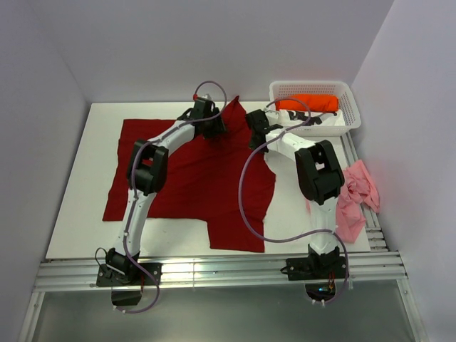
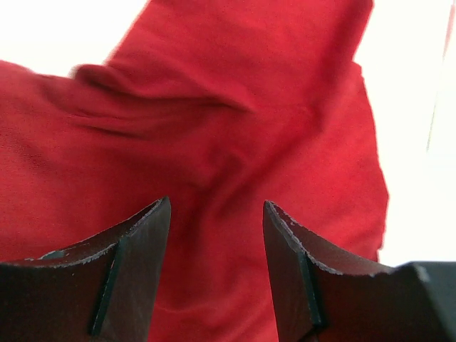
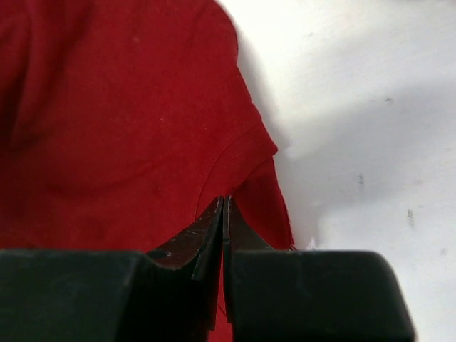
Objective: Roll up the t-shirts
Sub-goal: Flatten the tshirt
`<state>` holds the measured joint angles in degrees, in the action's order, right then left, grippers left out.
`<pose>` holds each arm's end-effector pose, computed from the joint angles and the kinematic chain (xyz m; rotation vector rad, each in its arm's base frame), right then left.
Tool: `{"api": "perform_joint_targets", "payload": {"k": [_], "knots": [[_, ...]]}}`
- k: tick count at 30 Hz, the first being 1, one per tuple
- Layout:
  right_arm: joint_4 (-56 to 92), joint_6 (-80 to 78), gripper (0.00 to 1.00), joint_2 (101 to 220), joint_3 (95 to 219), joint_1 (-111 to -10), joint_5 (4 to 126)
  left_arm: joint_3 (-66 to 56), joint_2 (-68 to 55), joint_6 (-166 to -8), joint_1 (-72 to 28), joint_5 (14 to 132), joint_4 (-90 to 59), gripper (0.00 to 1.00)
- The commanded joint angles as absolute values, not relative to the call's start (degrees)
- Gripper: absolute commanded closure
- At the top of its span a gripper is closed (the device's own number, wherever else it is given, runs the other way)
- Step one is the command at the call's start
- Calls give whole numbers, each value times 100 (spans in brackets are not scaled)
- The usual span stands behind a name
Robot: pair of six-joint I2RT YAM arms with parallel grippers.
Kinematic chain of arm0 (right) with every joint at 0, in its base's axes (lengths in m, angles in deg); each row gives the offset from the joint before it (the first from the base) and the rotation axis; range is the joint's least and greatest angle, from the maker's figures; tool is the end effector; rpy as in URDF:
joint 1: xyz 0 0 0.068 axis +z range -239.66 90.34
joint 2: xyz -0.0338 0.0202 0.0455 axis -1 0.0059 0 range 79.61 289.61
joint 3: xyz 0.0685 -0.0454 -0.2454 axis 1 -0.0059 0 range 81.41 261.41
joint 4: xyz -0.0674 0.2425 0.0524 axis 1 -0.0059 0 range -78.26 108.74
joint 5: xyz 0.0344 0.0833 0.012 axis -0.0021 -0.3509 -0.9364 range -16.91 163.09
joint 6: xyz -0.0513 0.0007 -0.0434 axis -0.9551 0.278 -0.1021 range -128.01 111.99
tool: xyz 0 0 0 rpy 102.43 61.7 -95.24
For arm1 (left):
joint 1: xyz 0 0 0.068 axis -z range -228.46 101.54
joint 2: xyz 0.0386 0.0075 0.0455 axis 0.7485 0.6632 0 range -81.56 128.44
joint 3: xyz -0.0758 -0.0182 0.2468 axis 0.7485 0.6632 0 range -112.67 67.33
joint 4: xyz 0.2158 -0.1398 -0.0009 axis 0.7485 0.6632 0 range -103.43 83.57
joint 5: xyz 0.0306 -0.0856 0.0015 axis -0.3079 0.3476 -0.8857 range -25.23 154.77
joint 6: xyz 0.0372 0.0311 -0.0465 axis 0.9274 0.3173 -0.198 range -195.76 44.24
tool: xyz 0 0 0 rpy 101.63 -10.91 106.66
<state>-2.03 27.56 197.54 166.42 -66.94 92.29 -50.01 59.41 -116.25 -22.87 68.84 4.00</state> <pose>0.4173 0.1557 0.1533 0.4062 2.4018 0.0292 0.4982 -0.2427 0.1455 -0.2704 2.3650 -0.6613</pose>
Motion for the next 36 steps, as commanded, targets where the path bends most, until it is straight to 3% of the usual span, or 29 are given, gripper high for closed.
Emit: {"api": "perform_joint_targets", "payload": {"k": [1, 7, 23, 33, 36], "knots": [[-428, 2855, 93, 19957, 16999, -6716, 9198, -4878, 5854, -11514, -2437, 6740, 397, 40], [-543, 2925, 97, 20169, 17027, -6567, 9120, -4597, 5661, -11434, -2490, 6582, 362, 40], [-437, 2759, 96, 20213, 17167, -5934, 8846, -4465, 5336, -11364, -2508, 6644, 371, 40], [-886, 3162, 96, 20371, 17273, -6786, 8908, -4807, 5405, -11215, -2420, 6793, 484, 40], [-841, 3207, 91, 20257, 17228, -6997, 8847, -5114, 5546, -11171, -2324, 6872, 555, 40]]}}
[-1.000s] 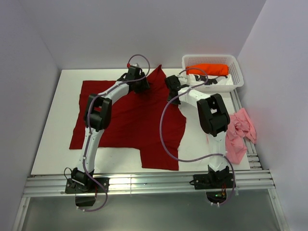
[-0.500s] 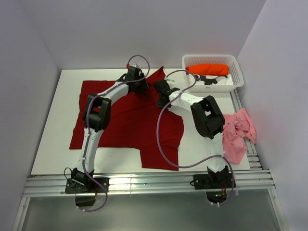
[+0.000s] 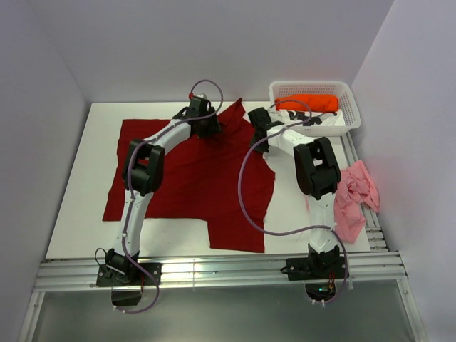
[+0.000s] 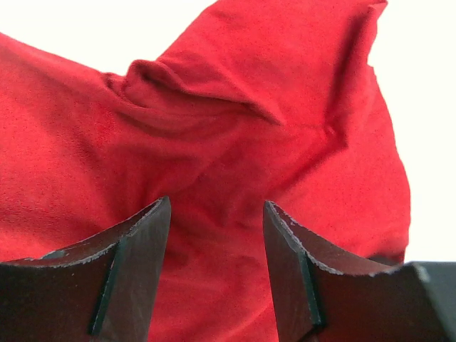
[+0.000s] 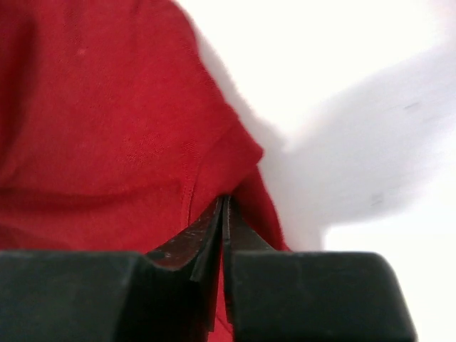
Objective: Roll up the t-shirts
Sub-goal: Flatten the tshirt
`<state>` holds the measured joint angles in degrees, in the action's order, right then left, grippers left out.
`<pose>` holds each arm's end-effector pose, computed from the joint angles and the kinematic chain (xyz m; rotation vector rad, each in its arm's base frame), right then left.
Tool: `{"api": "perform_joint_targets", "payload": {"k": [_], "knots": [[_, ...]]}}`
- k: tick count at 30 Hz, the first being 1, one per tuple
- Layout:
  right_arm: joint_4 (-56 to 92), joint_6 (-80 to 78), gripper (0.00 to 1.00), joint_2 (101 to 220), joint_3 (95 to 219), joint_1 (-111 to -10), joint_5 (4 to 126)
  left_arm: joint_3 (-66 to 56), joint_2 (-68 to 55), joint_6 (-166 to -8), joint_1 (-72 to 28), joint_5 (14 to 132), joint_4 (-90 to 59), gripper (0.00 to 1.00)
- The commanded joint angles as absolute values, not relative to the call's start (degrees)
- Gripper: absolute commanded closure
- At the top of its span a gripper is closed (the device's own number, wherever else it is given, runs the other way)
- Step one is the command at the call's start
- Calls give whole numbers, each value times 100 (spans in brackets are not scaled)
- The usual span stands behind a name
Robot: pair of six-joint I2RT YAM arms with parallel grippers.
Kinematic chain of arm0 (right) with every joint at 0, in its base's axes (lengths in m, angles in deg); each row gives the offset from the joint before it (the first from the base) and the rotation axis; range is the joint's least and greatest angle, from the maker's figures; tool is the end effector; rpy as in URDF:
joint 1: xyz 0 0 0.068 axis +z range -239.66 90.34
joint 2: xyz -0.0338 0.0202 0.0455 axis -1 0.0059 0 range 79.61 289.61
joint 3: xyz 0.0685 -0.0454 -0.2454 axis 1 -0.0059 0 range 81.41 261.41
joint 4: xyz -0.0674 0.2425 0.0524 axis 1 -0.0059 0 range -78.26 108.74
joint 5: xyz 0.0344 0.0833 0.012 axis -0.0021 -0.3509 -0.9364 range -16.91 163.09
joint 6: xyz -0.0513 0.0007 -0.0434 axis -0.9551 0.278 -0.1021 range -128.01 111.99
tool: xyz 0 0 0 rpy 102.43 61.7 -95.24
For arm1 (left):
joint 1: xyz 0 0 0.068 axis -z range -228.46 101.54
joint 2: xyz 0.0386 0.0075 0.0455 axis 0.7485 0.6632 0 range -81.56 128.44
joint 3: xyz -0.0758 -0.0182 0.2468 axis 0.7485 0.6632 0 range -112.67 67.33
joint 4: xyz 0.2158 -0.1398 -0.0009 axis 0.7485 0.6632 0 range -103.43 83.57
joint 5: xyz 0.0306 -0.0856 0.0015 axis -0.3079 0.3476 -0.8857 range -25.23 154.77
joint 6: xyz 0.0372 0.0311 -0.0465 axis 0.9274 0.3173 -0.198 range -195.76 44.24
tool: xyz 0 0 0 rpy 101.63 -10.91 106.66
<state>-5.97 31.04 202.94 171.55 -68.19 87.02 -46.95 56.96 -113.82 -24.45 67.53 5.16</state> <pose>0.4309 0.1557 0.1338 0.4759 2.4942 0.1002 0.4961 -0.2238 0.1481 -0.2679 2.3802 -0.5883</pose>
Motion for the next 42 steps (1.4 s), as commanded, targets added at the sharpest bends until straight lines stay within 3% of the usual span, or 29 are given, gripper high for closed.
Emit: {"api": "perform_joint_targets", "payload": {"k": [1, 3, 8, 22, 32, 35, 40, 42], "knots": [[-824, 3198, 89, 20239, 17255, -7032, 8812, -5254, 5633, -11162, -2306, 6890, 599, 39], [-763, 3172, 83, 20187, 17246, -7033, 8733, -5396, 5695, -11144, -2288, 6933, 625, 39], [-560, 3128, 80, 19888, 17237, -7041, 8636, -5537, 5617, -11162, -2323, 7057, 555, 35], [-279, 3136, 81, 19809, 17308, -7033, 8443, -5836, 5994, -11231, -2692, 7504, 275, 33], [502, 3093, 83, 18818, 16298, -7041, 8294, -5819, 6320, -11979, -2921, 8041, -297, 36], [582, 3101, 81, 18265, 15894, -7033, 8039, -5082, 5654, -11953, -3018, 8085, -630, 34], [329, 3102, 69, 17182, 14876, -6743, 8152, -4195, 4090, -11620, -3035, 7498, 352, 26], [214, 3014, 64, 16605, 14549, -6550, 8109, -3241, 3110, -11619, -3035, 6945, 502, 14]]}}
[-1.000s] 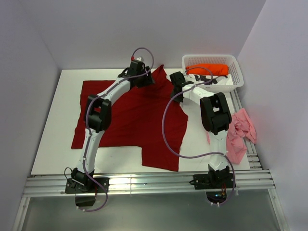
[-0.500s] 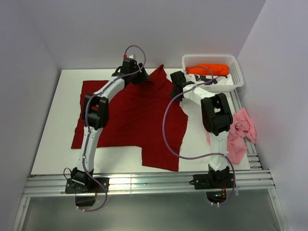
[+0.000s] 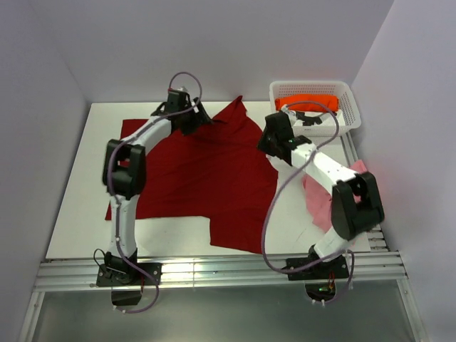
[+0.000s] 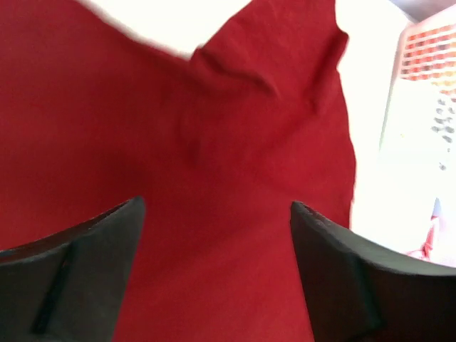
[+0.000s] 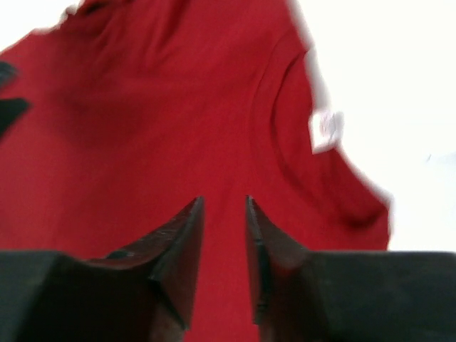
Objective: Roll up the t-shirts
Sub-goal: Flatten the tshirt, then fold the tshirt
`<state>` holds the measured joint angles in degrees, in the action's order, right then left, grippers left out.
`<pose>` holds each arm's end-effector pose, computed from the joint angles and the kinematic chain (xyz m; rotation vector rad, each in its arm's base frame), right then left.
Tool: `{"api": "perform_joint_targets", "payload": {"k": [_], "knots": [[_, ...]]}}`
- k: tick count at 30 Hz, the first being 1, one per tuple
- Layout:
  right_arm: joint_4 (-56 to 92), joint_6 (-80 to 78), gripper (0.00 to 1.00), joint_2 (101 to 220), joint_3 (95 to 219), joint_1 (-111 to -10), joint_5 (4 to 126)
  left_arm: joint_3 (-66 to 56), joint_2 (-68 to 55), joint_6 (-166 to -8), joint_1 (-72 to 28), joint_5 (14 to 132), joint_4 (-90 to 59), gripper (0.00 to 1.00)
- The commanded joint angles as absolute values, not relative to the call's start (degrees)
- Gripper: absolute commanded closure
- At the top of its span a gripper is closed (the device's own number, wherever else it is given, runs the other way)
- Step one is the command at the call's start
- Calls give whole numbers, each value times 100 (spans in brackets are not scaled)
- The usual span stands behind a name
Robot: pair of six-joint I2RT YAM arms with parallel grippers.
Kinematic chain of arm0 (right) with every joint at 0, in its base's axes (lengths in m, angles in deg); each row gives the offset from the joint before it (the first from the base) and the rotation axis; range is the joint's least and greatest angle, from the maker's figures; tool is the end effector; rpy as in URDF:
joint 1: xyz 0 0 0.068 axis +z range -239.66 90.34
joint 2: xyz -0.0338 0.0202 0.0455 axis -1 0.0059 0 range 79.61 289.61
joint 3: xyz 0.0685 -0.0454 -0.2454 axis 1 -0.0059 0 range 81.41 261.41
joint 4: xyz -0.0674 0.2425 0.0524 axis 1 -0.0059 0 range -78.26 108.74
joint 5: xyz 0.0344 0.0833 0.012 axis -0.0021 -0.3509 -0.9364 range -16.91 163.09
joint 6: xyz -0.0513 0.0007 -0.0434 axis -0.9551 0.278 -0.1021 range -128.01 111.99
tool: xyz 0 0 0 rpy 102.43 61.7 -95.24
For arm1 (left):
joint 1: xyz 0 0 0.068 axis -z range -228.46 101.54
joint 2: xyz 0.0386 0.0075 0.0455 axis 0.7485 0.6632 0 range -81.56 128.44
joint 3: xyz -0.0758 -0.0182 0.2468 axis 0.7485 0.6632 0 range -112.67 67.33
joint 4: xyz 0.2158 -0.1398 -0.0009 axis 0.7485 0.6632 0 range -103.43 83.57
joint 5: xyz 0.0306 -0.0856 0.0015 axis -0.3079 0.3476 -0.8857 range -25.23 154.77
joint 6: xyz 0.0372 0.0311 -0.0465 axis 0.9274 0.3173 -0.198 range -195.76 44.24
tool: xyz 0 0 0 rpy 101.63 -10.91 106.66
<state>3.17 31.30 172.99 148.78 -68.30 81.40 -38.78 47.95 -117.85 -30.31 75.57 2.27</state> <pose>0.3493 0.1284 0.2268 0.4360 2.2758 0.3808 0.4923 -0.1719 0.1857 -0.3847 2.3253 -0.7546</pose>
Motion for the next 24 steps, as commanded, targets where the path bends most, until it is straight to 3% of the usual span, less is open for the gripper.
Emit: {"api": "perform_joint_targets", "payload": {"k": [1, 2, 5, 8, 15, 18, 24], "knots": [[65, 2987, 61, 16418, 14235, -6488, 8074, -2878, 2772, -11680, -3035, 6734, 537, 9], [-6, 2970, 59, 16172, 14066, -6435, 8056, -2517, 2430, -11733, -3035, 6531, 555, 1], [-374, 2890, 47, 15337, 13435, -6163, 8003, -1172, 1172, -11987, -3149, 6011, 573, 1], [-849, 3021, 43, 14616, 12862, -5838, 7872, 302, 82, -12216, -3412, 5976, 608, 1], [-1790, 3969, 43, 13376, 11833, -4687, 7801, 2089, -2272, -12533, -3983, 5737, 1372, 1], [-2194, 4383, 50, 13217, 11639, -4283, 7784, 2478, -2827, -12507, -4537, 6010, 1801, 3], [-2617, 5298, 52, 12734, 11235, -3308, 7906, 2619, -3331, -12656, -5390, 6424, 2181, 5]]}}
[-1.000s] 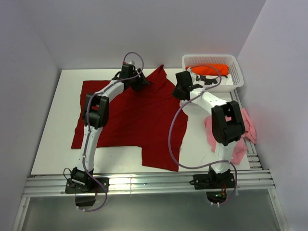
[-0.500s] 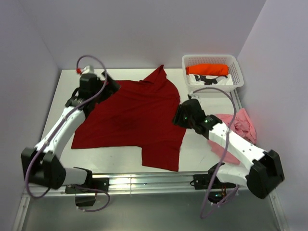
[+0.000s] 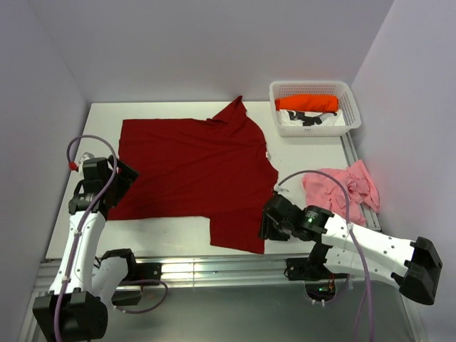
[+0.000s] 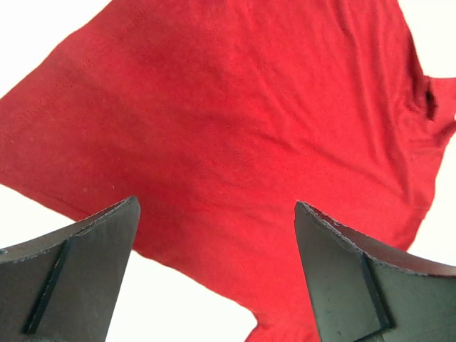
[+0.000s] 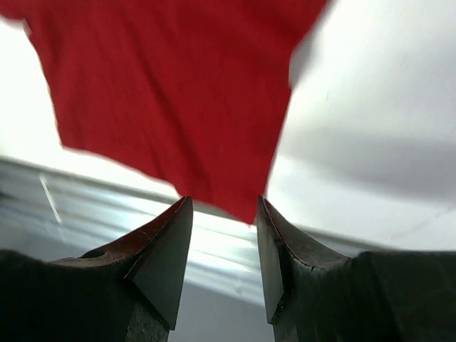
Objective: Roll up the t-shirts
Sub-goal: Fold the tshirt
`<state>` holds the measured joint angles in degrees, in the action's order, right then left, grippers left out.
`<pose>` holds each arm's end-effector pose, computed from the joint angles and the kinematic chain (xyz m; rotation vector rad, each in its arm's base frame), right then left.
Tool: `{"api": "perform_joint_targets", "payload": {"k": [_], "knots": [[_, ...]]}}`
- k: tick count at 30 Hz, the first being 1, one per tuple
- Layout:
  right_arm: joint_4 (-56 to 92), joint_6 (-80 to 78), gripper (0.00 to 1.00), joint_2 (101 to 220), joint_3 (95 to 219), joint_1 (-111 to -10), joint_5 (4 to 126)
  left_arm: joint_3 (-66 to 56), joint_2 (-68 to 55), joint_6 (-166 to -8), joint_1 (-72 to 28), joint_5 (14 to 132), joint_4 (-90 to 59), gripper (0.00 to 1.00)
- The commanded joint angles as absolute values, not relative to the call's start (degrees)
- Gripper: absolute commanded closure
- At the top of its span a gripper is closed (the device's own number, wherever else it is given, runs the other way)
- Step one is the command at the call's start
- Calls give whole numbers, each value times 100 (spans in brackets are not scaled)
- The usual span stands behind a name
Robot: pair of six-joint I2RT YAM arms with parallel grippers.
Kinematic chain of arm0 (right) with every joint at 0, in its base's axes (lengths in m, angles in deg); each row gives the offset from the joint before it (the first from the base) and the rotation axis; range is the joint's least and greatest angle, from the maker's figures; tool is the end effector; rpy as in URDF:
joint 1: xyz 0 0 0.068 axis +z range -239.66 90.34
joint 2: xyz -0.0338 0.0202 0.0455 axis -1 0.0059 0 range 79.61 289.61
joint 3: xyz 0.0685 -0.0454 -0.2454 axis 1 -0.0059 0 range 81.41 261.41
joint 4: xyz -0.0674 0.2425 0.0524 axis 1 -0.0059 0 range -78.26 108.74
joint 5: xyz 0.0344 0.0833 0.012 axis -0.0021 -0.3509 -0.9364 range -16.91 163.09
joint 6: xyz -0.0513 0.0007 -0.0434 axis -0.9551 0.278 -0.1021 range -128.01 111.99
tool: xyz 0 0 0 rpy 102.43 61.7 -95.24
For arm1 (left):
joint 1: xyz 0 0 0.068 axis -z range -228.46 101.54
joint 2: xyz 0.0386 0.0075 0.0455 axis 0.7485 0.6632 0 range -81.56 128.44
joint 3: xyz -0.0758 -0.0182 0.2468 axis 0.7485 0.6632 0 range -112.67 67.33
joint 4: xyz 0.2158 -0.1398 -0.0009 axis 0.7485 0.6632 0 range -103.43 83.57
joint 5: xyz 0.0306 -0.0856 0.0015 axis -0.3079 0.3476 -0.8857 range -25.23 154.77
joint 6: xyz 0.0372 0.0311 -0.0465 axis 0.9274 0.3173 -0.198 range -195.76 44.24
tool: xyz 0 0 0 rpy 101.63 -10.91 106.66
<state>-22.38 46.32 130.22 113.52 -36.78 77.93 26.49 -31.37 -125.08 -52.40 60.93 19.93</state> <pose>0.1080 0.1353 0.1770 0.0654 2.7120 0.5249 0.2001 0.0174 0.2388 -1.0778 2.0732 -0.3222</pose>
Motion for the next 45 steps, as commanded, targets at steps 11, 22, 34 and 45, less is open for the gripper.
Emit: {"api": "perform_joint_targets", "payload": {"k": [11, 22, 34, 45], "knots": [[-2002, 5975, 53, 12741, 10443, -2946, 7704, 2716, -3164, -12647, -6533, 7286, 2111, 7], [-1274, 6072, 54, 13190, 10136, -2911, 7476, 2532, -2936, -12761, -6586, 6820, 2392, 7], [-1964, 6081, 100, 13050, 10802, -2867, 8326, 2505, -2742, -12823, -6630, 6618, 2559, 9], [-1589, 4921, 100, 13225, 11867, -4095, 8513, 1934, -1767, -13015, -6630, 6021, 3481, 16]]}}
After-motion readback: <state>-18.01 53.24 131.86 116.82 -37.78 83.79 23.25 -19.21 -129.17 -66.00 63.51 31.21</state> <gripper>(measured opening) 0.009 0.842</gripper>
